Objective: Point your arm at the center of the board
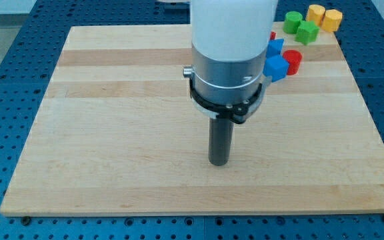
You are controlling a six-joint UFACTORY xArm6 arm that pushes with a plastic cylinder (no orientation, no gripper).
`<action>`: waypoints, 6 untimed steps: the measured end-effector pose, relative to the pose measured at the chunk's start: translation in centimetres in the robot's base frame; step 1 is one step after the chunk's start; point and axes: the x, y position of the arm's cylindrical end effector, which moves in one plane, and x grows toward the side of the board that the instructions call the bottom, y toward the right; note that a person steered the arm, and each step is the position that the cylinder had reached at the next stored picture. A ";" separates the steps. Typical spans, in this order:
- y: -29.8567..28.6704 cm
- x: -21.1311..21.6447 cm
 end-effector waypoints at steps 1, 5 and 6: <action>-0.8 -0.8; -2.1 -10.3; -2.3 -12.9</action>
